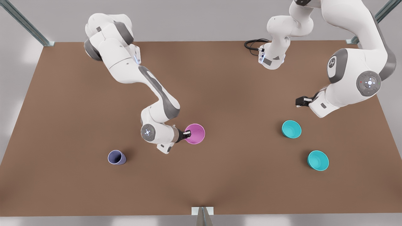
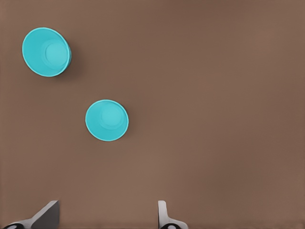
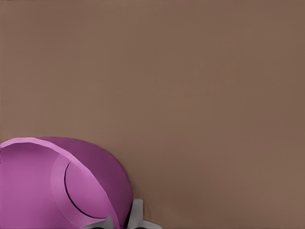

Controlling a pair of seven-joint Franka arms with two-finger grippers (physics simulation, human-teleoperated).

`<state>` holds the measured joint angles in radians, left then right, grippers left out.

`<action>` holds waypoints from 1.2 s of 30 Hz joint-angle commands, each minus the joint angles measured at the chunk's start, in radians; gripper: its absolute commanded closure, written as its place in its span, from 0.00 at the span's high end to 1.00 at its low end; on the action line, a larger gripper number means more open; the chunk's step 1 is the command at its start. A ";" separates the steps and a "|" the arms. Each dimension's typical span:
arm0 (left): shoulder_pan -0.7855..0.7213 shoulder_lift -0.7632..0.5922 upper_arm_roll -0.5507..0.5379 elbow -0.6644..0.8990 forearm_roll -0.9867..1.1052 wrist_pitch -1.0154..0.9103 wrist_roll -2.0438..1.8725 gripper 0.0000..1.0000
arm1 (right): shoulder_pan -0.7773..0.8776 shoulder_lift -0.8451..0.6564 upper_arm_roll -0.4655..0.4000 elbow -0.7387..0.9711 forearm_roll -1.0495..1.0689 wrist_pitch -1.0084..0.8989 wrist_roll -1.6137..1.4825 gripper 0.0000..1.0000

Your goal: Stack the blue bowl on the pink bowl

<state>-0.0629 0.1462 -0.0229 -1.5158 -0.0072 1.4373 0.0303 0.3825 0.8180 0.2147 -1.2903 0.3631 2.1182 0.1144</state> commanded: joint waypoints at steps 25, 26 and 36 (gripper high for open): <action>0.066 0.141 0.118 -0.061 -0.093 0.179 0.316 1.00 | -0.048 0.060 0.003 0.152 -0.004 -0.135 0.390 1.00; 0.100 0.193 0.118 -0.061 -0.128 0.239 0.399 1.00 | -0.102 0.026 -0.003 0.149 -0.010 -0.271 0.350 1.00; 0.160 0.412 0.169 -0.211 -0.267 0.592 0.680 1.00 | -0.468 -0.665 -0.017 0.080 -0.487 -0.972 -0.154 1.00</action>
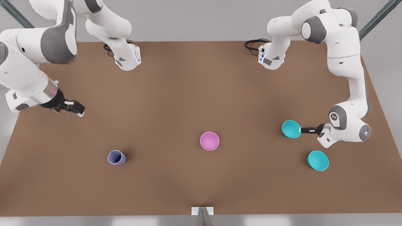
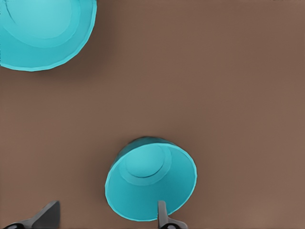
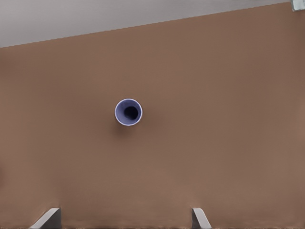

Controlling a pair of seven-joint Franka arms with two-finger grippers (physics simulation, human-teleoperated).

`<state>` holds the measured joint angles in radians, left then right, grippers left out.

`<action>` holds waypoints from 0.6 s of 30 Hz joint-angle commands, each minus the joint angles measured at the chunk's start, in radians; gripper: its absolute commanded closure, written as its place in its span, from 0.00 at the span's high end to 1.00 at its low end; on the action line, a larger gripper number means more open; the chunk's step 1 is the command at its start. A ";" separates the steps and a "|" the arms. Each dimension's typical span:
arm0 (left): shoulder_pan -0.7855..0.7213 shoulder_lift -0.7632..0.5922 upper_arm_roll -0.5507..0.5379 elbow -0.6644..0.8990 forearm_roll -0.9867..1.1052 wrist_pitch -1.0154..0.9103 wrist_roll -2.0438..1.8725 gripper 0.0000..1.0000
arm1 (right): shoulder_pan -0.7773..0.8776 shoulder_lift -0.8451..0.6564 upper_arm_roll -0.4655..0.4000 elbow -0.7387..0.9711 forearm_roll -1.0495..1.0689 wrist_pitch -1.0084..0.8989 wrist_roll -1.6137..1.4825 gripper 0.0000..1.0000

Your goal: Stack the blue bowl on the pink bowl

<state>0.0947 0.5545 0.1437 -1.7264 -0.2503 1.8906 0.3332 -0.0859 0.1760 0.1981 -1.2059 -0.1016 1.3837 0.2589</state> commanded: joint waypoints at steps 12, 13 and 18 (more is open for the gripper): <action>-0.018 0.050 0.004 -0.059 -0.032 0.157 0.374 0.21 | 0.011 -0.110 -0.035 -0.179 0.008 -0.141 -0.299 1.00; -0.018 0.050 0.004 -0.059 -0.032 0.157 0.374 0.21 | 0.011 -0.112 -0.035 -0.179 0.008 -0.135 -0.302 1.00; -0.018 0.039 0.004 -0.055 -0.032 0.157 0.349 0.21 | 0.012 -0.107 -0.034 -0.175 0.008 -0.135 -0.302 1.00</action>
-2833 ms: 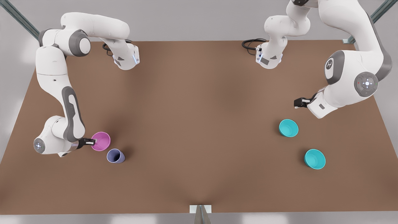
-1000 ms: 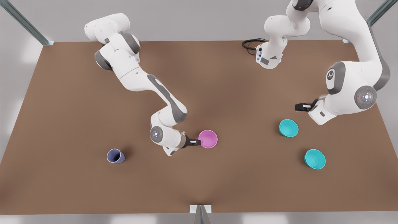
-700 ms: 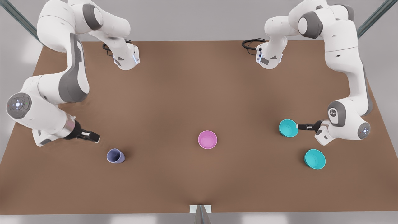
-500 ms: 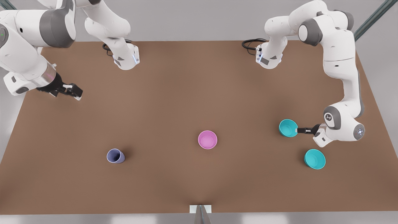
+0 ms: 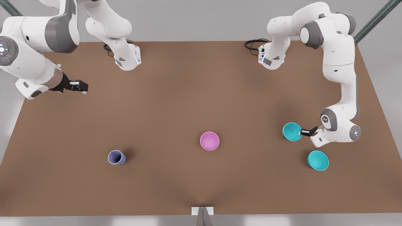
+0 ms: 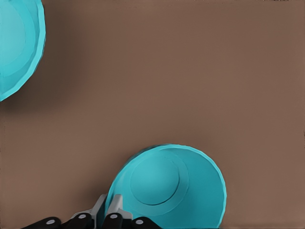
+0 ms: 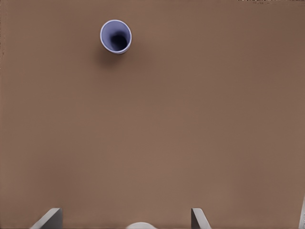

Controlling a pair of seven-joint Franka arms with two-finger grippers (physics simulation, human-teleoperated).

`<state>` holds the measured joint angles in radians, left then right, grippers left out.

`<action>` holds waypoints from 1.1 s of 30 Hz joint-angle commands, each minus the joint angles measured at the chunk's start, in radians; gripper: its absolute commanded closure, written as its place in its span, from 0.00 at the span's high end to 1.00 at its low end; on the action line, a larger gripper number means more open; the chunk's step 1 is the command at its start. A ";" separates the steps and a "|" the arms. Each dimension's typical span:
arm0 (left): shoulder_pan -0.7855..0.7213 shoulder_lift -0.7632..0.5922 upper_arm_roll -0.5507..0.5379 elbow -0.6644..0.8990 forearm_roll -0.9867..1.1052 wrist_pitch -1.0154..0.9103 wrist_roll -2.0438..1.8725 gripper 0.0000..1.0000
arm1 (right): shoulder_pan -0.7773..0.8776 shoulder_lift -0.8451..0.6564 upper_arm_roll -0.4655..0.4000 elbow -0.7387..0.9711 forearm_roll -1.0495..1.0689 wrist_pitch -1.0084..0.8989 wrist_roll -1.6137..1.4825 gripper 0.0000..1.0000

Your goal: Stack the blue bowl on the pink bowl

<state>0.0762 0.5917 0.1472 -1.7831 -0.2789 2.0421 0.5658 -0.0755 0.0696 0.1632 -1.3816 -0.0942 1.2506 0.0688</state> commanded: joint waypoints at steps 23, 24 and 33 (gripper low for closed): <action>-0.661 0.229 -0.063 0.577 -0.002 -0.060 -1.268 0.21 | 0.006 0.010 0.001 0.007 0.004 0.007 -0.119 1.00; -0.661 0.232 -0.063 0.576 -0.003 -0.060 -1.268 0.21 | 0.006 0.010 0.001 0.007 0.004 0.007 -0.119 1.00; -0.662 0.261 -0.078 0.583 -0.014 -0.054 -1.267 0.21 | 0.006 0.013 0.001 0.007 0.004 0.009 -0.119 1.00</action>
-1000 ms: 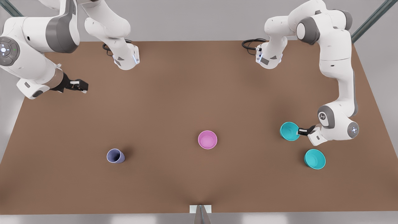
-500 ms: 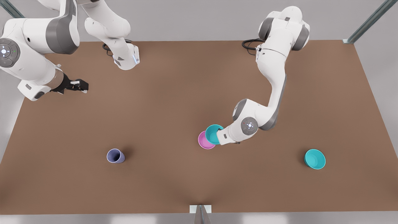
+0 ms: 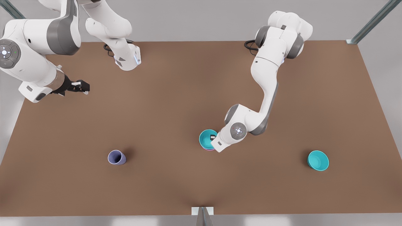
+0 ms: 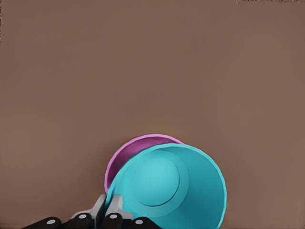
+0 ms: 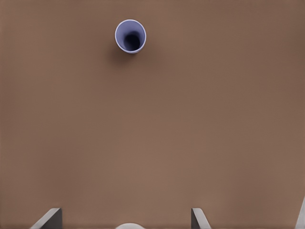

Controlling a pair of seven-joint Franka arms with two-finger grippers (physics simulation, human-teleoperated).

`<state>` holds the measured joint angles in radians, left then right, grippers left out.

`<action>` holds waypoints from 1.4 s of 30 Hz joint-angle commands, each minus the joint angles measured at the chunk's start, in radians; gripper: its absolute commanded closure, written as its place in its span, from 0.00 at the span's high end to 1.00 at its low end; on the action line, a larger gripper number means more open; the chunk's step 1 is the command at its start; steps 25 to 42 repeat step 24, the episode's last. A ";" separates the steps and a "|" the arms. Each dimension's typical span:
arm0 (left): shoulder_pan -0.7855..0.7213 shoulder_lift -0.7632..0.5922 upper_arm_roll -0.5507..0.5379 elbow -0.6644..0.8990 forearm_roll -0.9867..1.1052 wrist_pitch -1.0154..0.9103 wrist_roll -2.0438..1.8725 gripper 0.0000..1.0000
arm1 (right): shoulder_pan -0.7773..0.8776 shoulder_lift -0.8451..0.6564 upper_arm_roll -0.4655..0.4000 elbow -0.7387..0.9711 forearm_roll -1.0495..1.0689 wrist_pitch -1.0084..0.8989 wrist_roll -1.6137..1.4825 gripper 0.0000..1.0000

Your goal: Stack the blue bowl on the pink bowl

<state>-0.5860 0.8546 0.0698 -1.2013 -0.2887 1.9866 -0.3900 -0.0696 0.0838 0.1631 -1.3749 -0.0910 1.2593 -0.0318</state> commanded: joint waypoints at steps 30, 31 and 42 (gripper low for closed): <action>0.299 -0.571 0.007 0.022 0.296 -0.802 0.306 1.00 | 0.002 -0.002 0.000 0.002 -0.001 0.002 -0.019 1.00; 0.299 -0.571 0.007 0.022 0.296 -0.802 0.306 1.00 | 0.002 -0.002 0.000 0.002 -0.001 0.002 -0.019 1.00; 0.299 -0.571 0.007 0.022 0.296 -0.802 0.306 1.00 | 0.002 -0.002 0.000 0.002 -0.001 0.002 -0.019 1.00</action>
